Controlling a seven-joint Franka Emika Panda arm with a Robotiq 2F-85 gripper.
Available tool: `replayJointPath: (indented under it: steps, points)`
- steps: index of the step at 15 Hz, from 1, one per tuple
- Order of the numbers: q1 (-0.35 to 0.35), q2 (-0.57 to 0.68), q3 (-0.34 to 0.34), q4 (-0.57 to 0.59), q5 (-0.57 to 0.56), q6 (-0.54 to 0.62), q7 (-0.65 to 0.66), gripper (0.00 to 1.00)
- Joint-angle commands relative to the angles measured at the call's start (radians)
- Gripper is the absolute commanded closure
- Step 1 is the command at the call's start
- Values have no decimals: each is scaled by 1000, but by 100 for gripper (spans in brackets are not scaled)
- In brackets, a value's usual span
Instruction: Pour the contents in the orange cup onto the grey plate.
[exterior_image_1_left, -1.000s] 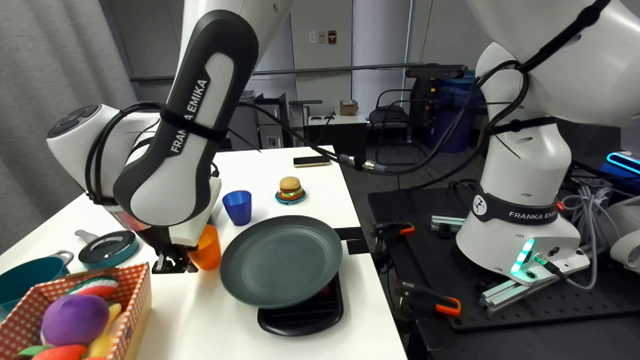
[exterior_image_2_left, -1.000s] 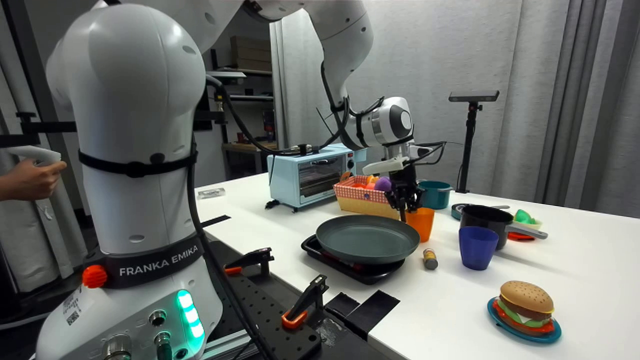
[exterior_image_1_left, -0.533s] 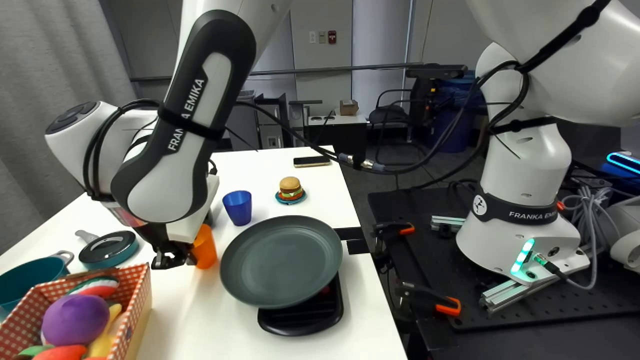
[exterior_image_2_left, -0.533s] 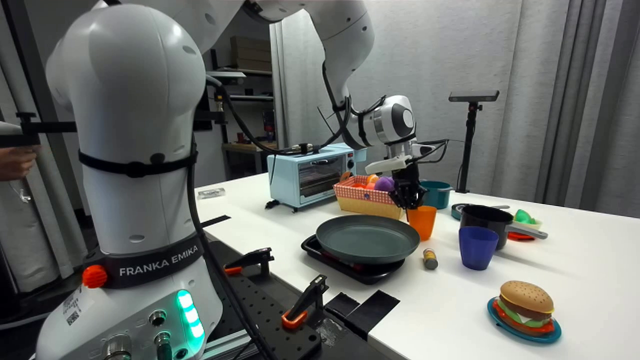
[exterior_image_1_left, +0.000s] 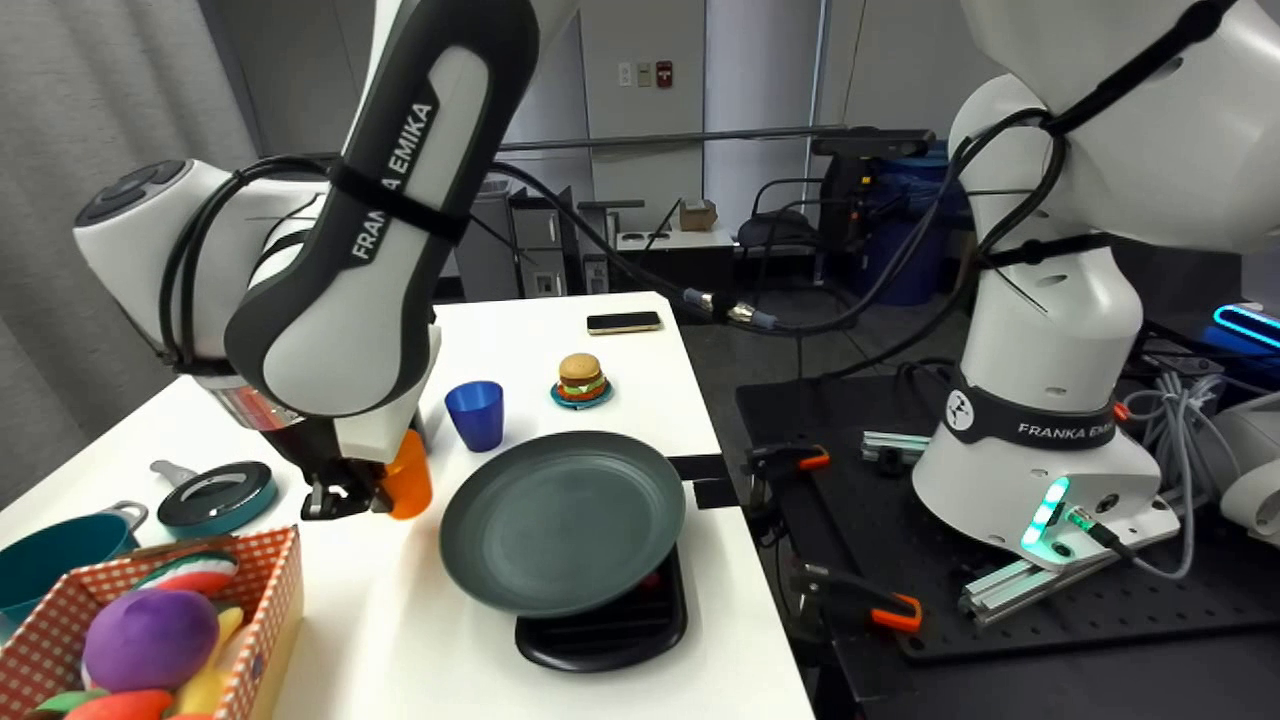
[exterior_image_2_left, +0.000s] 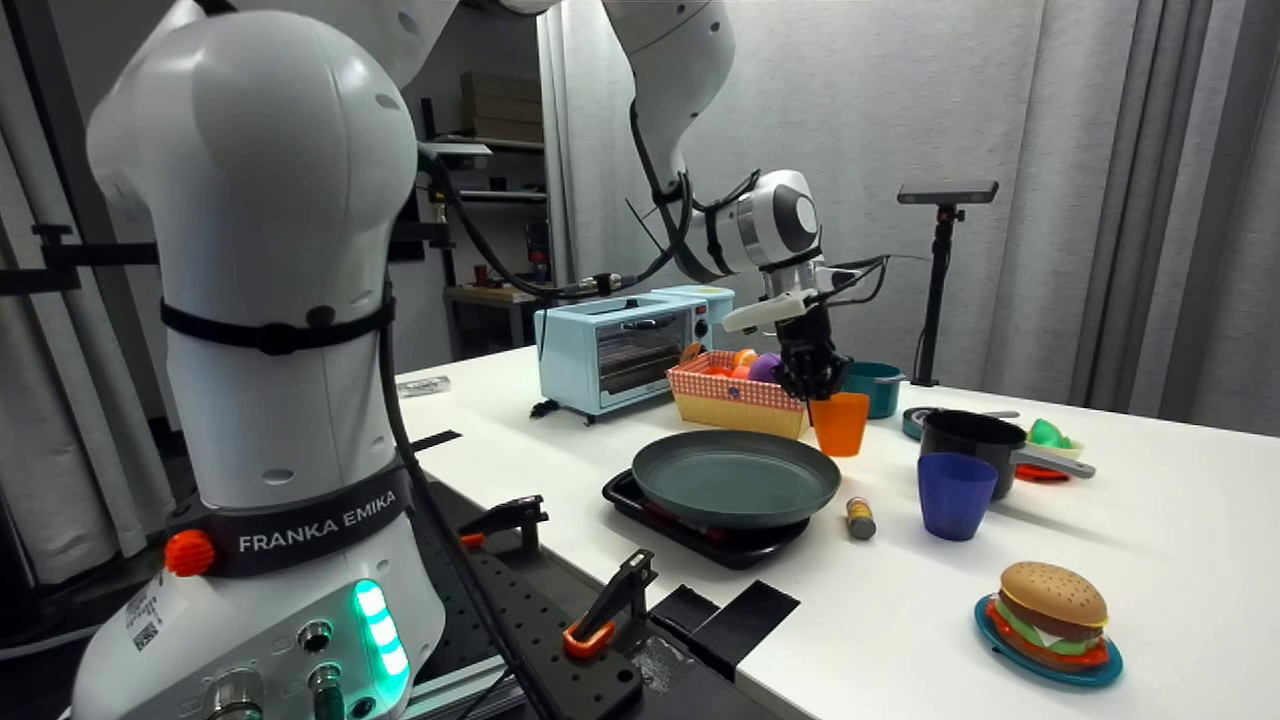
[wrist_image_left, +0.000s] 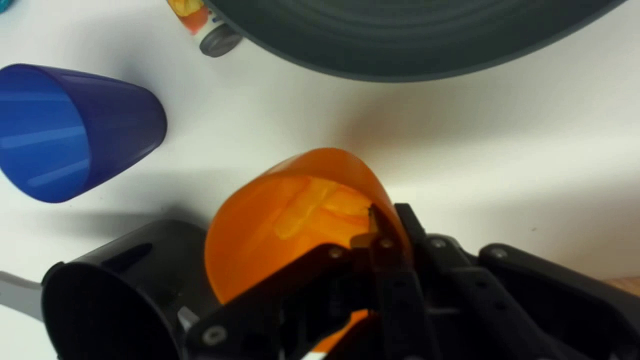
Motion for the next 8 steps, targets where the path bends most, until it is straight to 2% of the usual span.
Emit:
replayJointPath:
  steps: [1,8]
  points:
    - [41,-120,-21,-133,-48,33,37,99]
    - [48,-279,-12,-297,-130,43,115,99]
